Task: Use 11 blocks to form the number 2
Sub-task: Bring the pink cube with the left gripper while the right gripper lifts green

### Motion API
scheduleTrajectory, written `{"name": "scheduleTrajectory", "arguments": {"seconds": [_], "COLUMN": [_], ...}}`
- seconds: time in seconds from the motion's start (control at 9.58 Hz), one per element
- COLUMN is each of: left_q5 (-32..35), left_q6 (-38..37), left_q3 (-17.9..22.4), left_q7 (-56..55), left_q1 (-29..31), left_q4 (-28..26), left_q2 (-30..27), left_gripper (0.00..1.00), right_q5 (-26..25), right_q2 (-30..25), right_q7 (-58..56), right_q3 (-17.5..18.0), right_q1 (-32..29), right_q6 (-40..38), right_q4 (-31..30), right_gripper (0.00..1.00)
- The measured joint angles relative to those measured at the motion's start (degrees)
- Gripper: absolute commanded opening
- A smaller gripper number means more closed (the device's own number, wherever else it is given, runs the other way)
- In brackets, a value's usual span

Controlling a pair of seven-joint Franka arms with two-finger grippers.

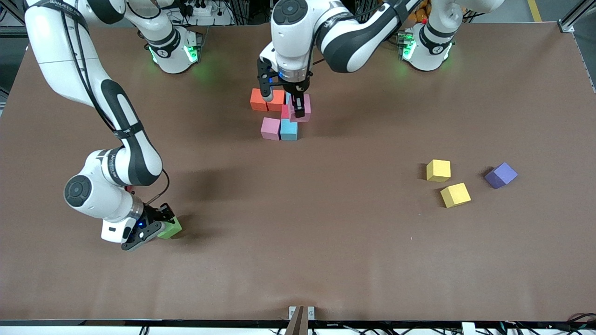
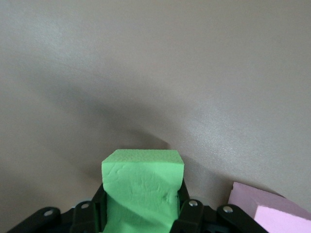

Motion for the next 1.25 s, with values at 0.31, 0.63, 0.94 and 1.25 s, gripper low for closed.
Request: {"name": "scheduleTrajectory", "arguments": {"seconds": [0.31,0.63,0.94,1.25], "left_q5": [0.0,0.0,0.0,0.0], "left_q6": [-0.1,-0.2,-1.4,-3.5], "left_q3": [1.1,1.4,1.1,0.8], "left_q7": [-0.9,-0.9,-0.9,-0.9], "left_q1": [0.9,9.2,17.8,21.1], "left_q4": [1.1,1.8,2.0,2.1], "left_q2": [0.8,0.9,0.5,0.2], "left_gripper": [0.0,0.0,0.0,0.0], "right_q5": [0.0,0.0,0.0,-0.5], "right_q2": [-0.5,-3.5,-6.1,-9.3], "right_q7": [1.9,2.4,-0.3,-4.7], "right_q3": [0.2,0.3,0.6,-0.1], "right_q1": [0.5,4.1,9.3,17.7], "right_q6": [-4.3,-11.1,-11.7,-11.3], "right_q4": [1.0,1.4,-1.4,-6.6], "right_gripper": [0.24,0.25,0.25,0.26]}}
